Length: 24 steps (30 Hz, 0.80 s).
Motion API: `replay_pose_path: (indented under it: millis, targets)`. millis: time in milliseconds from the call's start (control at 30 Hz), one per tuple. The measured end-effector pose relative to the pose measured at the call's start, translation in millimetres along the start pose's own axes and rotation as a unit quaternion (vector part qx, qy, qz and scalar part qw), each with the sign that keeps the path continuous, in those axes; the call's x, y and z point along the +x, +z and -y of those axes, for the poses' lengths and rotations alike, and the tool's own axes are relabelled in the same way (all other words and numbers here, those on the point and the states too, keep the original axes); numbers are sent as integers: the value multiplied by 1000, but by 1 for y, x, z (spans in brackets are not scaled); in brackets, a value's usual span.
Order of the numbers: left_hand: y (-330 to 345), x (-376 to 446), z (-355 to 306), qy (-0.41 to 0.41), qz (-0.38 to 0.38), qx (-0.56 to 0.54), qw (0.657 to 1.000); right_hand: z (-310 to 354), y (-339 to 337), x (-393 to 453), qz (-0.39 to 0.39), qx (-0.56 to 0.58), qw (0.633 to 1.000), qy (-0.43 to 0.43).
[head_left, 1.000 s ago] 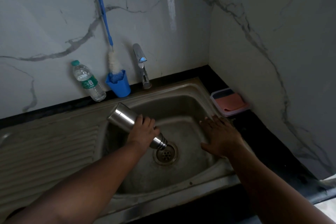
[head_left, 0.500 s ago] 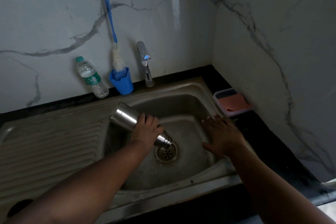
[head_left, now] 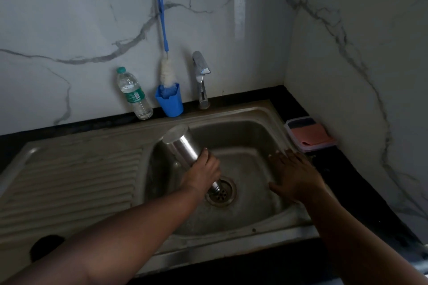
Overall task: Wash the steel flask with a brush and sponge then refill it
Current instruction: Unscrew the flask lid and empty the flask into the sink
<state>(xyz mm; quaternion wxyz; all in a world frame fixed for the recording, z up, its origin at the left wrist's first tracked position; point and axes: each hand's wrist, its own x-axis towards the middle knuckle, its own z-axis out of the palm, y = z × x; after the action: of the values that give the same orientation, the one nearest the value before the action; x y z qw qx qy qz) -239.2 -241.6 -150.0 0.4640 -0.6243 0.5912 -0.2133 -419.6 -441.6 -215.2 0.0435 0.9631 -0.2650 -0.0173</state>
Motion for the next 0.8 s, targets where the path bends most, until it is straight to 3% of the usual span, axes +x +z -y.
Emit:
replay_pose_path:
  millis: [500,567,667,733,800]
  targets:
    - [44,-59,41,-164,-22,-223,961,6,-15,-1,58,-70,996,2]
    - [51,-68,45,-171,-29,-220,960,16,-20,0,80,-33,996,15]
    - [63,-82,47,-183,-37,-226,956,59,-31,16,20,73,996,36]
    - [67,-93,48,-185,-40,-212,959,102,-53,36,47,189,979,57]
    - [72,-103,49,-173,-52,-193,964,152,-95,53,103,332,937,22]
